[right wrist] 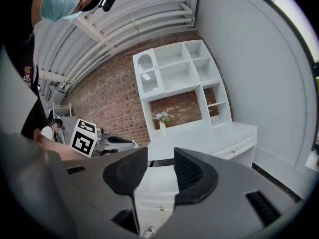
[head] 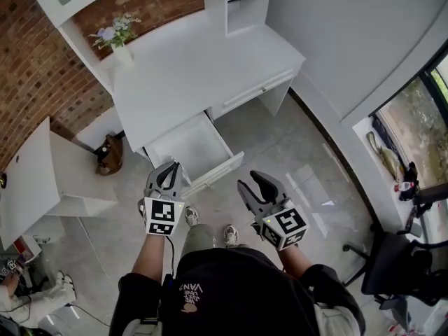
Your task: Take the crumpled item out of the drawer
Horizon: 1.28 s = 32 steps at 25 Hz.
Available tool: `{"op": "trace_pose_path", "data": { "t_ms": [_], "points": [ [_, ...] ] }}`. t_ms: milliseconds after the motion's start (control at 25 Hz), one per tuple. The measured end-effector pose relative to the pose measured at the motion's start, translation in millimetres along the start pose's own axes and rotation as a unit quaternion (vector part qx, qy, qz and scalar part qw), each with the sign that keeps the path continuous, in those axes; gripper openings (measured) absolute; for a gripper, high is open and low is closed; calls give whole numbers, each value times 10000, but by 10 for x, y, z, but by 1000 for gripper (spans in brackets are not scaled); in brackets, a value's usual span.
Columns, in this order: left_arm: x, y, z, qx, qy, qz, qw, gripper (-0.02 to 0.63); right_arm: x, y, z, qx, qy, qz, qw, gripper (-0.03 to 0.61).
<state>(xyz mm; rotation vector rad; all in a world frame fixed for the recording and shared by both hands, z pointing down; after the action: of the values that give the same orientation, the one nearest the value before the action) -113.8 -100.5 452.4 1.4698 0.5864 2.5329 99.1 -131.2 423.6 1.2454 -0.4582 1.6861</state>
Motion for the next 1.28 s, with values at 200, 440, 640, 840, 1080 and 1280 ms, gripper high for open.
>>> {"op": "trace_pose_path", "data": {
  "t_ms": [200, 440, 640, 840, 1080, 1280],
  "points": [
    [-180, -336, 51, -87, -54, 193, 9998, 12, -40, -115, -95, 5, -67, 155, 9999, 152],
    [-281, -741, -42, -109, -25, 553, 9984, 12, -102, -189, -374, 182, -137, 434, 9988, 123],
    [-161, -1189, -181, -17, 11, 753, 9972, 12, -40, -216, -778, 397, -122, 646, 9970, 100],
    [23, -1622, -360, 83, 68, 964, 9953, 12, 86, -173, -1257, 575, -159, 810, 9949, 76],
    [197, -2052, -504, 170, 148, 1181, 9927, 12, 266, -205, -1715, 788, -174, 955, 9922, 60],
    [320, -2332, -516, 250, 151, 1330, 9907, 12, 423, -293, -1988, 957, -171, 1054, 9897, 47]
  ]
}}
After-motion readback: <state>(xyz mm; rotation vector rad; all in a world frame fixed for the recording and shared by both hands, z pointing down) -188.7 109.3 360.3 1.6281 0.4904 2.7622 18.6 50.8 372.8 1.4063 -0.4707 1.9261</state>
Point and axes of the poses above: the fingertips, and each gripper's own axes: y forward along the fingers, z to its right, x out of its underside, the point moved 4 cm from there along -y, backward along the fingers, and after that the axes turned 11 degrees about y, right-handed, at the moved point
